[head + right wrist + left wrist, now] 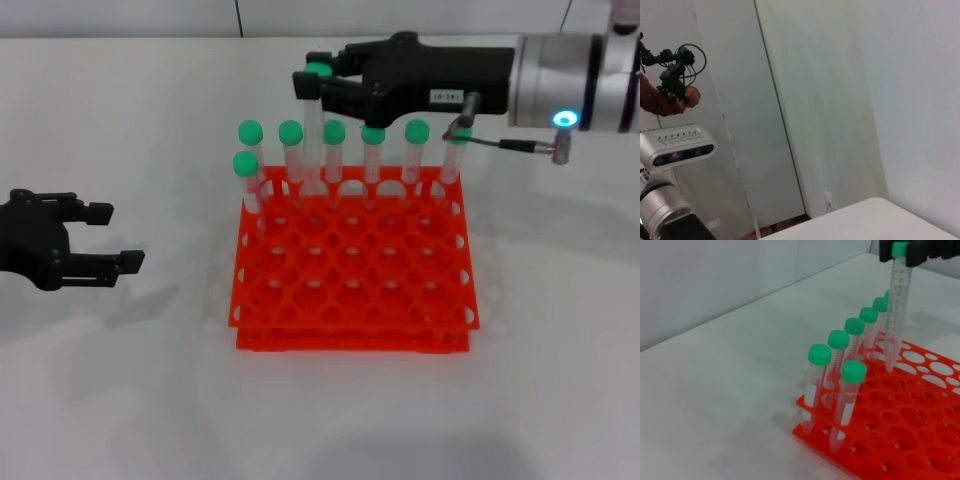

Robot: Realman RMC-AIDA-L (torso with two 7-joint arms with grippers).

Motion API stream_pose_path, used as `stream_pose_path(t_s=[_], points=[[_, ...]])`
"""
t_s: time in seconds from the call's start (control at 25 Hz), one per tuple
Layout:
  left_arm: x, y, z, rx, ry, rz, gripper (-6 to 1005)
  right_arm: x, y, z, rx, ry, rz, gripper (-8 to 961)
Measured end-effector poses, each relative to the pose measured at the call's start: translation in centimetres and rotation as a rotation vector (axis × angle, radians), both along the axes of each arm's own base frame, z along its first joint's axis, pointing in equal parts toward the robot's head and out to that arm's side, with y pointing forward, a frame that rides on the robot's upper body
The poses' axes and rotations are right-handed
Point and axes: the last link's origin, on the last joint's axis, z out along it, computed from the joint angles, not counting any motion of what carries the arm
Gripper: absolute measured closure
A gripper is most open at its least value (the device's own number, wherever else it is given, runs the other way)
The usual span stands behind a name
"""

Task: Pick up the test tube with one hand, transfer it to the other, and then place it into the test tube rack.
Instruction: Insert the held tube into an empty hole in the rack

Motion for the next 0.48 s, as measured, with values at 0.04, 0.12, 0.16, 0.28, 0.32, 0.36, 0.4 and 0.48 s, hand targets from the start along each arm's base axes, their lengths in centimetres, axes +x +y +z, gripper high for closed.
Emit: stream_pose_path(t_s=[0.04,0.12,0.16,0.28,0.32,0.36,0.4,0.48], points=[[0.0,0.0,0.0,0.000,0.000,-0.002,234,0.0,0.0,-0.3,-0.001,-0.003,0.000,686],[0.0,0.0,0.0,0.001,0.003,-0.009,234,-0.1,-0.1,-0.6,0.000,-0.004,-0.002,686],[0.0,0.0,0.0,0.001,0.004,-0.011,235,-0.1,-0.2,-0.8,-0.002,0.000,0.000,686],[-0.1,0.0,0.0,0.002,0.006,-0.018,235,-0.3,-0.4,-1.4,0.000,0.020,0.004,686],[-0.1,0.0,0.0,0.002,0.006,-0.018,235,-0.3,-0.4,-1.4,0.000,0.020,0.004,686],[-0.1,0.0,0.0,0.002,0.007,-0.019,235,-0.3,-0.4,-1.5,0.006,0.026,0.003,686],[-0.1,0.0,-0.1,0.001,0.006,-0.019,235,-0.3,-0.3,-1.6,0.009,0.029,0.002,686],[-0.2,-0.1,-0.2,-0.003,0.002,-0.019,235,-0.1,-0.3,-1.7,0.016,0.038,-0.004,686]])
